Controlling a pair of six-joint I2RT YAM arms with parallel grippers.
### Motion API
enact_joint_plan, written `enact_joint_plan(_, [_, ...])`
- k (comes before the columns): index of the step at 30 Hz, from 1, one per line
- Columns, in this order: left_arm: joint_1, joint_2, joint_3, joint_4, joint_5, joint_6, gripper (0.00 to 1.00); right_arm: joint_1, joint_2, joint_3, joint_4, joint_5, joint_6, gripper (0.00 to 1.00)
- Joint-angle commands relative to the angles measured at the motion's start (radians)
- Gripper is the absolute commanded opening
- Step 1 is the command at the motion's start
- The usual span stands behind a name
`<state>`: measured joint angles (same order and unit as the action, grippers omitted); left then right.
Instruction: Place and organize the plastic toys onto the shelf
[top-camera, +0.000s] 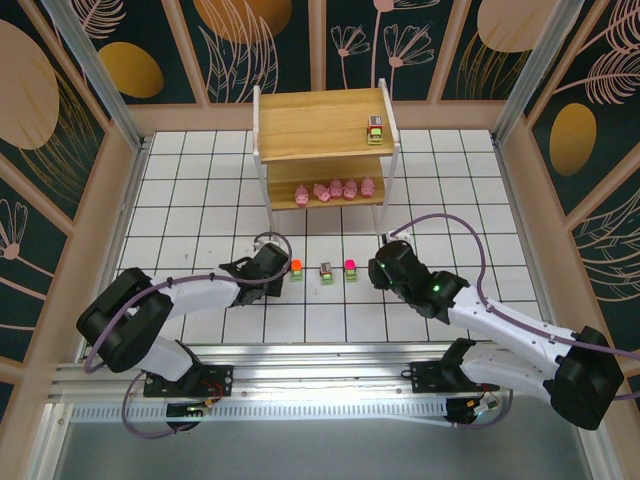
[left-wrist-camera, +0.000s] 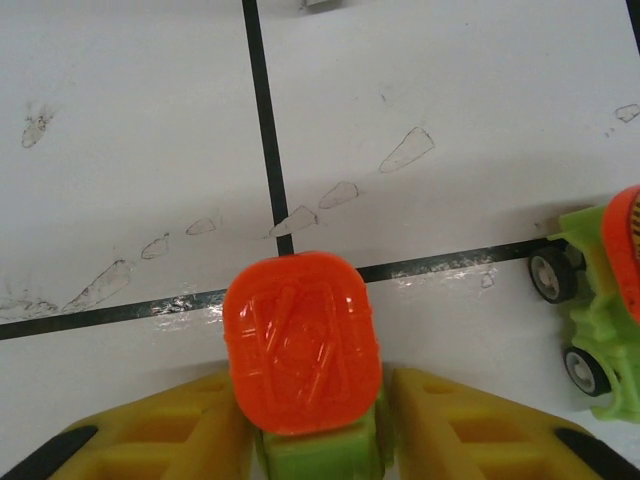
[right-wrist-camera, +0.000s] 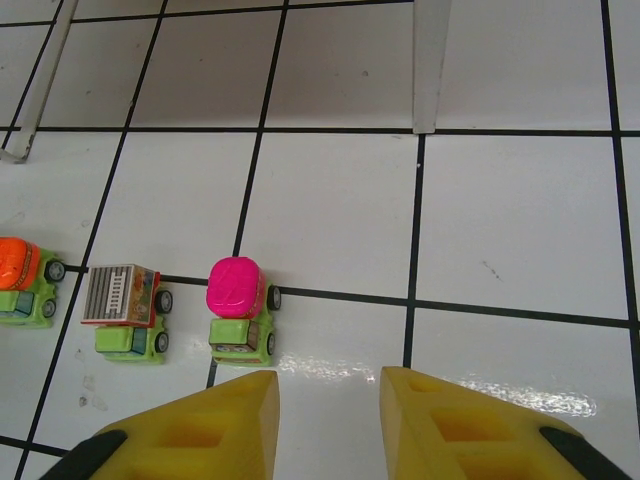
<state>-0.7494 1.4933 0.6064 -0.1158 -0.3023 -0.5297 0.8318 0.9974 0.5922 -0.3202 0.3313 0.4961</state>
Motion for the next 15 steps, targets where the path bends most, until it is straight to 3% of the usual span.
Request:
enact_joint_plan(1, [-0.008,0.006,0.025,-0.016,-0.037,-0.015,0.36,-0.007,-0.013,-0.024,0.021,-0.003,-0.01,0.31])
enact_joint_plan(15, [-0.054,-0.074,0.082,-0.136,-0.119,-0.04,0.28,-0.006,0.012,-0.087,0.161,-0.022,-0.025,0.29])
